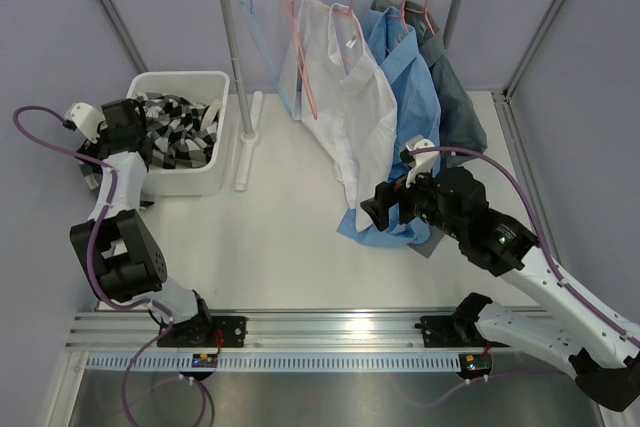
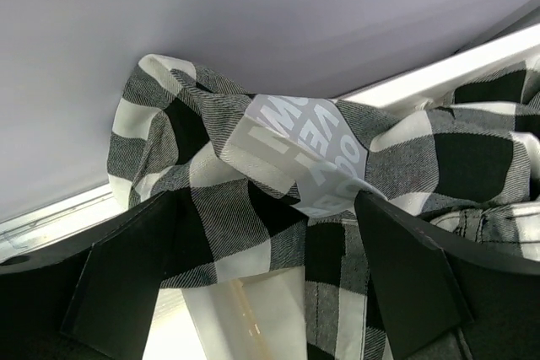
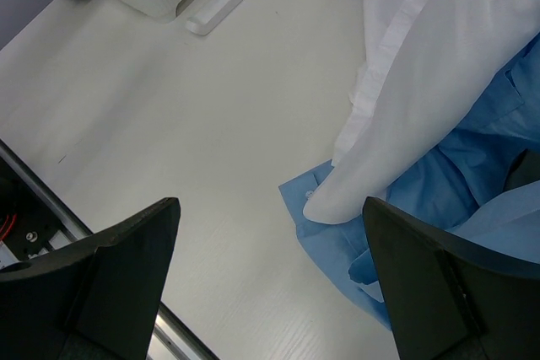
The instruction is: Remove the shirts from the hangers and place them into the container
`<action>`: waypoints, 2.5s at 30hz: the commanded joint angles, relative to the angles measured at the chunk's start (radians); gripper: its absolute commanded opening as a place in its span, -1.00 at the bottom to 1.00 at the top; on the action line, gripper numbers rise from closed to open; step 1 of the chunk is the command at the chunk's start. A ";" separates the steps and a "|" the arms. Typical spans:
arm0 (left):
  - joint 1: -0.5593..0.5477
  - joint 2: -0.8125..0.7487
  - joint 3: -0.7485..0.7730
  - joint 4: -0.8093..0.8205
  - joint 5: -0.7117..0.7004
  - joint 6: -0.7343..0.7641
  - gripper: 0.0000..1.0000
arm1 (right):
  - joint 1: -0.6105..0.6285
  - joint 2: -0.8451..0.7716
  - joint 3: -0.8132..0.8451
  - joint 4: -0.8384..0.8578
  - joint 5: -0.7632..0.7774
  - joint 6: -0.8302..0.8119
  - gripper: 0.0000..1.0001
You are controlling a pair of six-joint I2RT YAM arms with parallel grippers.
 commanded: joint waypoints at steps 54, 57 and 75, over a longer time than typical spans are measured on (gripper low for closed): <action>-0.013 0.038 0.097 0.160 -0.005 0.124 -1.00 | 0.004 0.065 0.007 0.039 -0.093 -0.025 0.99; -0.068 0.007 0.148 0.160 -0.005 0.185 -1.00 | 0.003 0.066 0.009 0.039 -0.094 -0.025 0.99; -0.451 0.184 0.449 0.121 0.007 0.477 -1.00 | 0.003 0.046 0.003 0.027 -0.065 -0.018 0.99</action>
